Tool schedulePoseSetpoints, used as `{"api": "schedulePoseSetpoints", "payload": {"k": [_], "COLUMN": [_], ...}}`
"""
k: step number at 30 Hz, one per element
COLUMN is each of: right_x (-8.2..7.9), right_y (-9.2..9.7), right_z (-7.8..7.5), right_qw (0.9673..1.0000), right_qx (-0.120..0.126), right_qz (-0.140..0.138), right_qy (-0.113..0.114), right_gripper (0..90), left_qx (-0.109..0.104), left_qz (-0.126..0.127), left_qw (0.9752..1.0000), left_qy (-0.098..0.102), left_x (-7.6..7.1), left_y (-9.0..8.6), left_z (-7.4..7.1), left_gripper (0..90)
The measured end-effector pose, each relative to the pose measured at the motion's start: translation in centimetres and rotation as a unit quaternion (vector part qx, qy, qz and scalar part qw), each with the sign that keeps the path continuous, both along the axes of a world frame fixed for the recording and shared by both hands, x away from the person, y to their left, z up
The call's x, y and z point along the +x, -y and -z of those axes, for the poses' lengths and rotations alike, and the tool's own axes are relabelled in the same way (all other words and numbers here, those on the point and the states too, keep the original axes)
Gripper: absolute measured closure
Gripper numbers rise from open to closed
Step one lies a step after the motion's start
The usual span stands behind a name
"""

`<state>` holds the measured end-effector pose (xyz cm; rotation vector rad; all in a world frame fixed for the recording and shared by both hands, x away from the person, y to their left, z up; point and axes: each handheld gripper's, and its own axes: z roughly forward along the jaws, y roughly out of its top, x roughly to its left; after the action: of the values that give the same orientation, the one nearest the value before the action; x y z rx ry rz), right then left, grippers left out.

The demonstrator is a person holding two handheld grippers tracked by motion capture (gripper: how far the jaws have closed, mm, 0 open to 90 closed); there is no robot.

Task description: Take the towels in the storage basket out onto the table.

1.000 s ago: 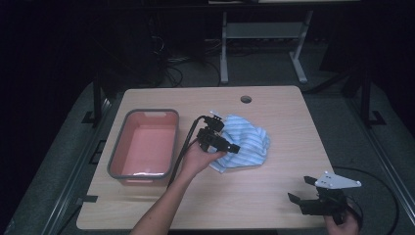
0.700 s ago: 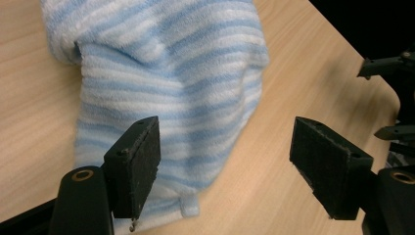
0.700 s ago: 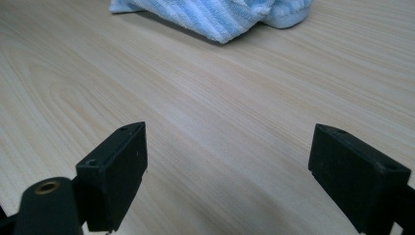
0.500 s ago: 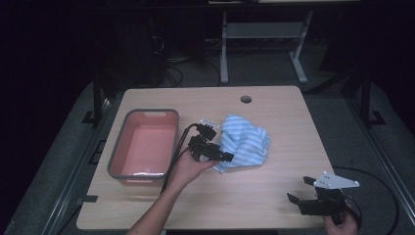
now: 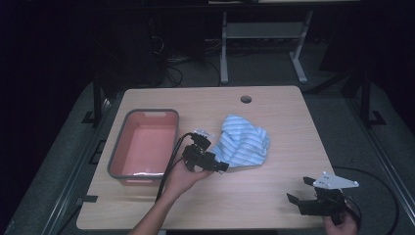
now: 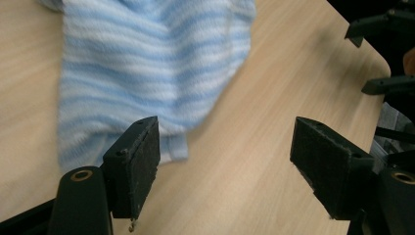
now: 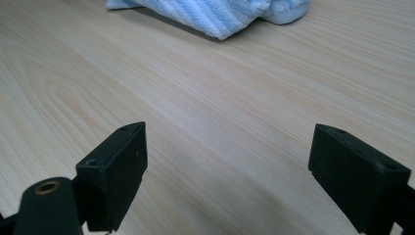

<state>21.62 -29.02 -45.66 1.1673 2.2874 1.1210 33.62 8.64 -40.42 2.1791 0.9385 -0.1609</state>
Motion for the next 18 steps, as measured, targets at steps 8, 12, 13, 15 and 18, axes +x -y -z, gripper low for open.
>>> {"api": "schedulePoseSetpoints", "payload": {"k": [8,12,13,15,18], "right_x": [0.0,-0.1,-0.2,-0.2,-0.3], "right_y": [-0.1,0.0,0.0,0.0,-0.1], "right_z": [0.0,0.0,0.0,0.0,0.0], "right_qw": [1.0000,1.0000,1.0000,1.0000,1.0000], "right_qx": [-0.001,0.000,-0.001,-0.001,-0.001], "right_qz": [0.000,0.002,0.002,0.002,0.001], "right_qy": [0.001,-0.001,0.000,-0.001,-0.001], "right_gripper": [14.1,14.1,14.1,14.1,14.0], "left_qx": [-0.004,-0.011,-0.008,-0.009,-0.004], "left_qz": [0.006,0.012,0.014,0.020,0.022], "left_qw": [1.0000,0.9999,0.9999,0.9998,0.9997], "left_qy": [-0.006,-0.003,0.000,0.003,0.009], "left_x": [-1.1,-2.1,-2.4,-3.2,-3.9], "left_y": [-0.5,-0.7,-0.8,-0.9,-1.0], "left_z": [0.8,1.1,1.1,1.4,1.6], "left_gripper": [26.3,26.4,26.4,26.3,25.6]}}
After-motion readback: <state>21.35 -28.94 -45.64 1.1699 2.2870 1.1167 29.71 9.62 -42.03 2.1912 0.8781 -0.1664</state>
